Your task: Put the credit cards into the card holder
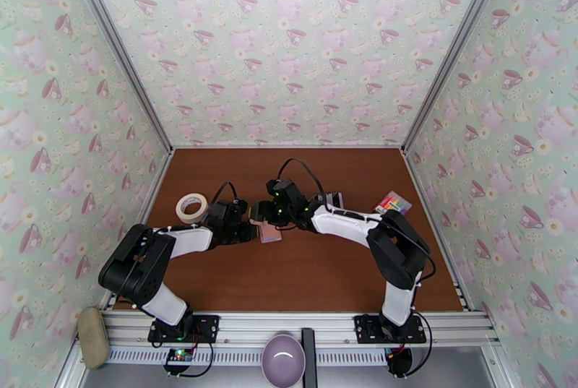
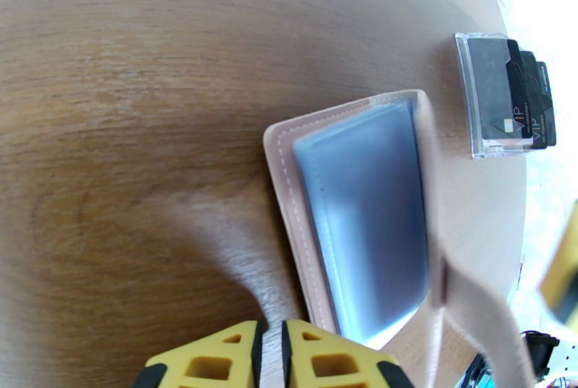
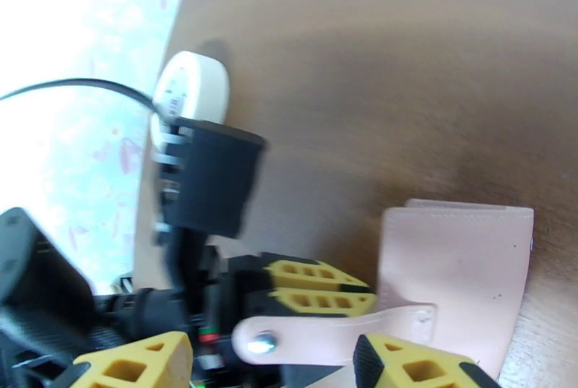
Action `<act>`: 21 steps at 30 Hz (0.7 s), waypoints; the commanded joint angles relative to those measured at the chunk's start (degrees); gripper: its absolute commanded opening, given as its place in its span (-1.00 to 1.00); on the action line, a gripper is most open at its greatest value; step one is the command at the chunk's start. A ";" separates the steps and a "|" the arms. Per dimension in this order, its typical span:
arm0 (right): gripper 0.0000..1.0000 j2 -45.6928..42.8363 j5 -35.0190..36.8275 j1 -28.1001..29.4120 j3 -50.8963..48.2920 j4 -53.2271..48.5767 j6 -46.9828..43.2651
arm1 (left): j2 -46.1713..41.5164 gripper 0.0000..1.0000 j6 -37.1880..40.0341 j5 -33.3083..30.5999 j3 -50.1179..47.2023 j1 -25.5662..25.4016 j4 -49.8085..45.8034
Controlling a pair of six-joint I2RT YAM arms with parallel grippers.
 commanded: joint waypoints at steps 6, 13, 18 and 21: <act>0.20 -2.07 1.43 -2.33 -1.01 -2.66 -1.74 | -4.32 -0.68 -0.44 -4.50 -3.25 0.34 -6.03; -0.34 0.92 -0.36 -2.84 -3.01 0.25 -0.66 | -19.48 -0.64 -1.35 -12.86 -7.89 1.55 -7.73; -0.64 3.73 -1.49 -2.63 -3.08 2.16 0.17 | -26.62 -0.57 -1.30 -13.45 -10.67 1.83 -6.80; -0.67 4.94 -1.45 -2.62 -2.81 2.33 0.23 | -23.84 -0.56 -1.03 -10.71 -10.08 1.84 -5.66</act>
